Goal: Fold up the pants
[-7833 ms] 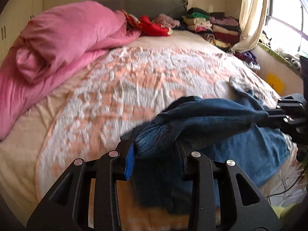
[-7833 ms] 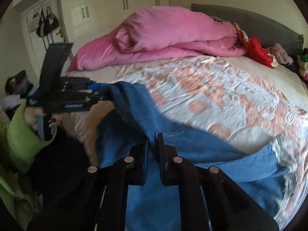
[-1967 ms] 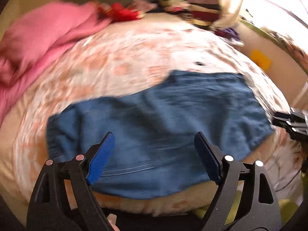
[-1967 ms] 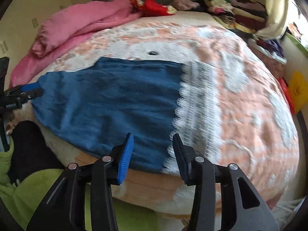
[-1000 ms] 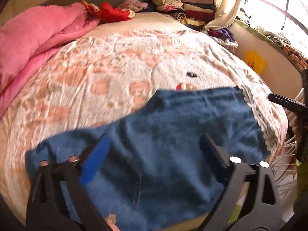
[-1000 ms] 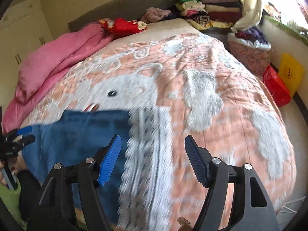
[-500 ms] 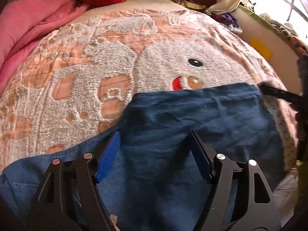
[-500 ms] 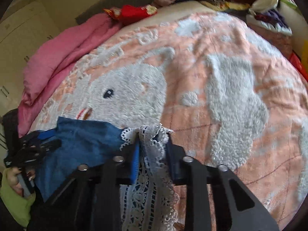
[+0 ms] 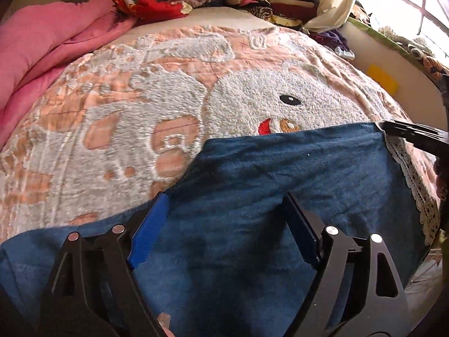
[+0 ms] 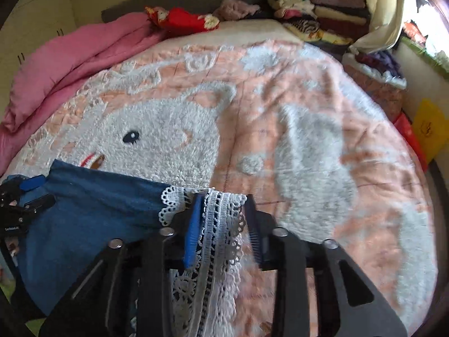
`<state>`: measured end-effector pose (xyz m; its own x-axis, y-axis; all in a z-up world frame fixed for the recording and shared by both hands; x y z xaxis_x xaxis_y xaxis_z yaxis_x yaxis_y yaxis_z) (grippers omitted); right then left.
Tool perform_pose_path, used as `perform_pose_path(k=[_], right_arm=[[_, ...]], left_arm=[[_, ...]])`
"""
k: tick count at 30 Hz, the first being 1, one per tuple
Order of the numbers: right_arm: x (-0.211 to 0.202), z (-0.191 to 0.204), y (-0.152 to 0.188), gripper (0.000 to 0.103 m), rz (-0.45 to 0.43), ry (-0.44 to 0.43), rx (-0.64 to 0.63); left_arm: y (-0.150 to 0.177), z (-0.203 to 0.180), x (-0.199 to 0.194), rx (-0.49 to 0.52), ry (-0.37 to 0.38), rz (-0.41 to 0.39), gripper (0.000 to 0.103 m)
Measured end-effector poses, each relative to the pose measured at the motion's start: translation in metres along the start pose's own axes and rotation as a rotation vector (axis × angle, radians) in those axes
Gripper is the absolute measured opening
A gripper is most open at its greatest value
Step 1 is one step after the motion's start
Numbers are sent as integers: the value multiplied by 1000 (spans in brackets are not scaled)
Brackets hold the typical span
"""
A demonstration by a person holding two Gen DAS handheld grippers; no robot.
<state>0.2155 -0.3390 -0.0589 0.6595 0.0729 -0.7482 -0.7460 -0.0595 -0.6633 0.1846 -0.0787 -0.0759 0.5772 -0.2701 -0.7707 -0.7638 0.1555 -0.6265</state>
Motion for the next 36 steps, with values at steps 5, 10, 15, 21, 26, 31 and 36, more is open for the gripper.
perform_pose_path(k=[5,10,15,21,26,31,36], right_arm=[[-49,24,4,51,-108,11,-41],[-50,100,31,56,-51,-121,-197],[-11,128,52,56,60,-39,-274],[-12,74,61,47,68,-44,-127],[-21,80,63,50,63,-39,-143],[-61,79,68,63,4,-64,-127],[-90,90,89,68,-15,-61,-175]], left_arm=[[10,0,-38,2,-8,-60,78],[39,3,-41,-16,-67,26,82],[54,12,-30,3,-92,75,82],[56,13,-28,8,-68,63,83],[53,13,-37,-9,-44,27,83],[51,11,-67,-10,-47,-25,85],[63,7,-83,10,-62,-2,87]])
Point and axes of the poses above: each gripper's, at about its wrist camera, not at the fingertips, and x roughly the way its jaws point, z to its left, y to its underside, the point moved 4 cm from there along x, roughly the way its jaws point, and after that the axes turned 5 degrees about y, right-handed, at the moved point
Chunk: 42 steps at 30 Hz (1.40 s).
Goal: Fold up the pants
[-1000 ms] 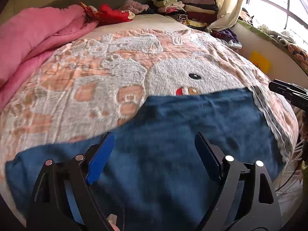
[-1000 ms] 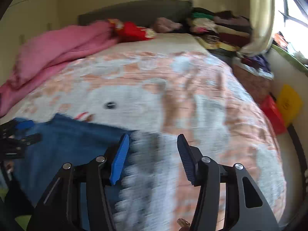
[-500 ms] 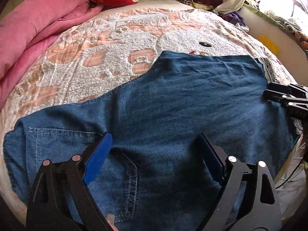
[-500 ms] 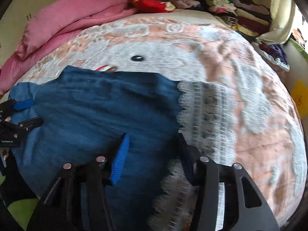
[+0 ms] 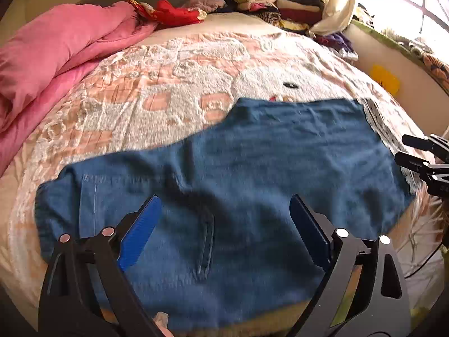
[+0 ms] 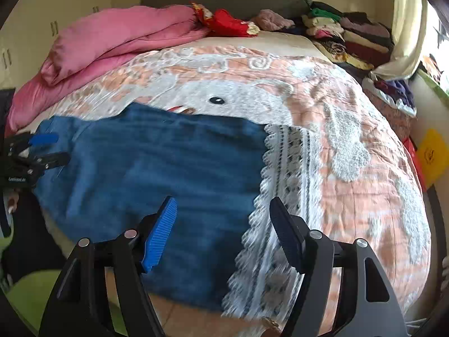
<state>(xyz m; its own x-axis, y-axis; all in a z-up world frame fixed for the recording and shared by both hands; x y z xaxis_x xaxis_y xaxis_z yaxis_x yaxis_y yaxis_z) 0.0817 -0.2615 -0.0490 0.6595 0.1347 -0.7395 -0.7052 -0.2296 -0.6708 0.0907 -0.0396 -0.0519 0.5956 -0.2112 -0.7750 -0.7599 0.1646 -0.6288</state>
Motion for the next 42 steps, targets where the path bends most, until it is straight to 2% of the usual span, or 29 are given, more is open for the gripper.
perform_pose_path(k=[3,5,9,13,15,18,23,27,32,33,42], right_arm=[[-9,21,7,68,-18,-3,-57],[-8,34,8,68,-14,-35,-76],[2,62,10,69,16,-89,-106],[18,66,21,69,74,-60,-131],[25,56,31,69,119,-11,-132],[20,39,39,69,126,6,-97],[15,31,49,69,123,7,-82],[15,32,45,74,128,-3,-62],[1,27,39,75,99,-46,-10],[-4,24,37,80,88,-52,2],[-36,4,29,88,10,-31,57]], left_arm=[[13,-10,1,20,26,51,89],[21,-18,8,37,37,82,89],[29,-25,20,72,-5,129,90],[35,-16,30,33,-7,171,93],[35,-13,29,22,0,167,93],[35,-12,30,18,3,167,93],[35,-12,29,19,6,164,93],[32,-12,25,20,1,146,93],[25,-16,12,28,-6,96,93],[24,-17,9,27,-1,89,93],[15,-34,-7,45,28,43,93]])
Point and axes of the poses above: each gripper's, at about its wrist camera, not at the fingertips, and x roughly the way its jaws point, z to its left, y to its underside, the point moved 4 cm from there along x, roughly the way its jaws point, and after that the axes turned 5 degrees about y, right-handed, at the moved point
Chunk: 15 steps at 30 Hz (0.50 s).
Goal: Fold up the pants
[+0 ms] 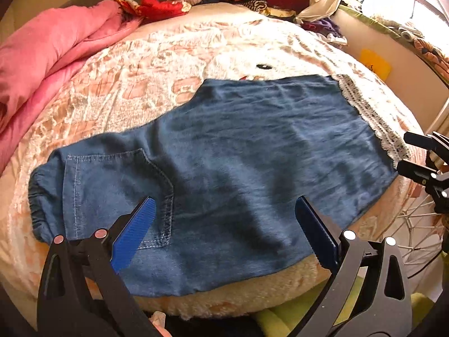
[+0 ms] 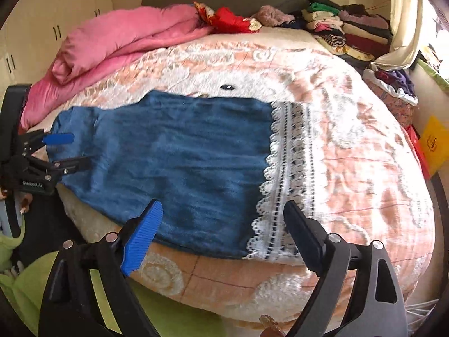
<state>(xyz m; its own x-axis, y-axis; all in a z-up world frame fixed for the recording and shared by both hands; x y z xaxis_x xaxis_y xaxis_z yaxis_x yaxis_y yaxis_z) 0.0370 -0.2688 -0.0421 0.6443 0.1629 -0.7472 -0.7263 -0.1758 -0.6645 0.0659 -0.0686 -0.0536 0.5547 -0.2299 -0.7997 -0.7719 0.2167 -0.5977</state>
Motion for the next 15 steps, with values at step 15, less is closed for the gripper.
perform_pose_path(k=[15], right_arm=[[-33,-45,8,89,-75,48,105]], left_arm=[[-19,-32,-15,57,2,-33,93]])
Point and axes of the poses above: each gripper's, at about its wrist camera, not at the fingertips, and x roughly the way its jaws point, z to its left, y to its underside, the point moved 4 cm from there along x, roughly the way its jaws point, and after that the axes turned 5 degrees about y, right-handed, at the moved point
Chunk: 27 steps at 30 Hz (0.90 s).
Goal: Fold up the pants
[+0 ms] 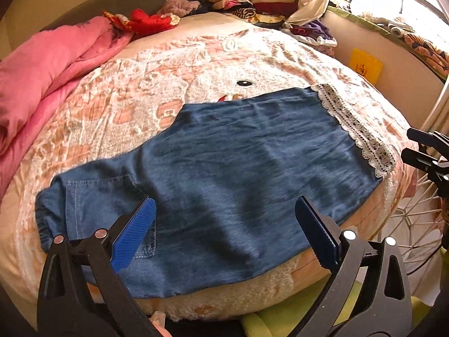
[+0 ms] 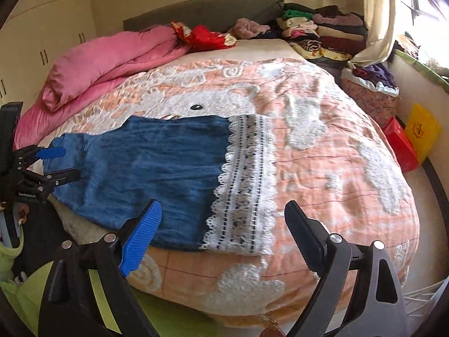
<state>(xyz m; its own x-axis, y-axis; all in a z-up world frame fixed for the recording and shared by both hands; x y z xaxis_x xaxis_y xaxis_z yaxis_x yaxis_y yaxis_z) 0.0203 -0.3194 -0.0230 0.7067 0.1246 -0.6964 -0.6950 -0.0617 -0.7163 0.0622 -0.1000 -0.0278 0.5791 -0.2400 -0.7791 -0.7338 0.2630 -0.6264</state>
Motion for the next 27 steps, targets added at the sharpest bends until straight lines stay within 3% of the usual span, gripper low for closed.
perform_pose_path(k=[16,27], right_arm=[[1,-22,17,89,14,-18,70],[20,-21,20,89,48,-82,118]], left_arm=[[-51,-43,16,94,43,-10,93],[-88,-64,54,134,131,11,93]])
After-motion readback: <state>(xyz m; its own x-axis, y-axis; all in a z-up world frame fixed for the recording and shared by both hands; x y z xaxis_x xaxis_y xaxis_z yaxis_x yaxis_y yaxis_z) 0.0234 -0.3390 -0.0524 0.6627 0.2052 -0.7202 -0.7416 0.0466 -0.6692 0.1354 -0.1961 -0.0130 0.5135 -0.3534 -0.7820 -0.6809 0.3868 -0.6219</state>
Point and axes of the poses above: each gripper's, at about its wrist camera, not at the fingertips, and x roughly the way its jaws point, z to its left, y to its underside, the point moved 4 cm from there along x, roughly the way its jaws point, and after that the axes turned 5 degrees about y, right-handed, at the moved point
